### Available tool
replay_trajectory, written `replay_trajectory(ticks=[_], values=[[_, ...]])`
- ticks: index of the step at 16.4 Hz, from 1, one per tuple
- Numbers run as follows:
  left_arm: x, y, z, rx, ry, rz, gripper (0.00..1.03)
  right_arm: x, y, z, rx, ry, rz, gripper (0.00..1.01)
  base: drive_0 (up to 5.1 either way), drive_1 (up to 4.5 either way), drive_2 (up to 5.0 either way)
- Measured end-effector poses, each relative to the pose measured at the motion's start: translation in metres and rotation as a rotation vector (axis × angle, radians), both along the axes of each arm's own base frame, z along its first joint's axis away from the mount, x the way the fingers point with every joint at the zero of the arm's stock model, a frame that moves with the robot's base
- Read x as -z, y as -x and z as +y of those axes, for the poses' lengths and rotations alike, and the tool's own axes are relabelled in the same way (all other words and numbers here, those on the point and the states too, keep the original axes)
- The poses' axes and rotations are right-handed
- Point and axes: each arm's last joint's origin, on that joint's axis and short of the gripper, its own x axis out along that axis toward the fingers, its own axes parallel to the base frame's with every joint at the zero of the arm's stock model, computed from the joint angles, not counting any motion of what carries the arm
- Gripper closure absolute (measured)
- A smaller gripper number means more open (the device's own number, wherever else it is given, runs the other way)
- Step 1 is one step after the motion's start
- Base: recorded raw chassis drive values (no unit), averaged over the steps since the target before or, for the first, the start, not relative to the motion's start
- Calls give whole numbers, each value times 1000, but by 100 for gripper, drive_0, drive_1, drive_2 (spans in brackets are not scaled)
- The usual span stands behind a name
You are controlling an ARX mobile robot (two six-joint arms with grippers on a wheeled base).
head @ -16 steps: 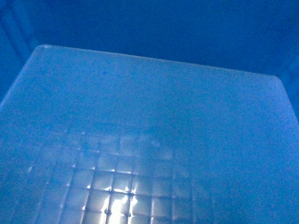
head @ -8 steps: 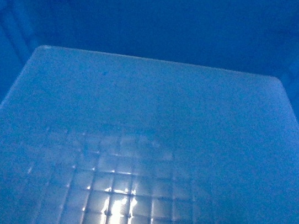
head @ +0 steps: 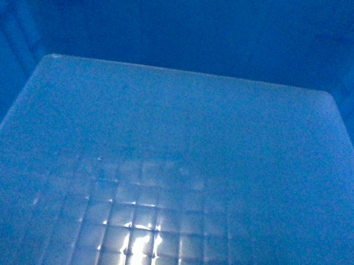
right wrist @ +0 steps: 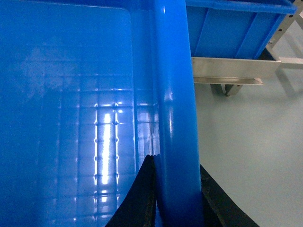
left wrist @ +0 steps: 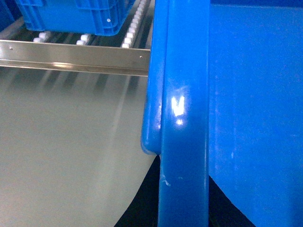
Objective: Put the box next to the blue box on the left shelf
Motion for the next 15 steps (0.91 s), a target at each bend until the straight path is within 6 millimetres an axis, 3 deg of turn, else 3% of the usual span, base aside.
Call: replay_trajectory(ticks=[15], values=[[0, 0, 0, 0, 0, 2, 95, 1, 0, 0, -1, 0, 2, 89, 0, 0, 0]])
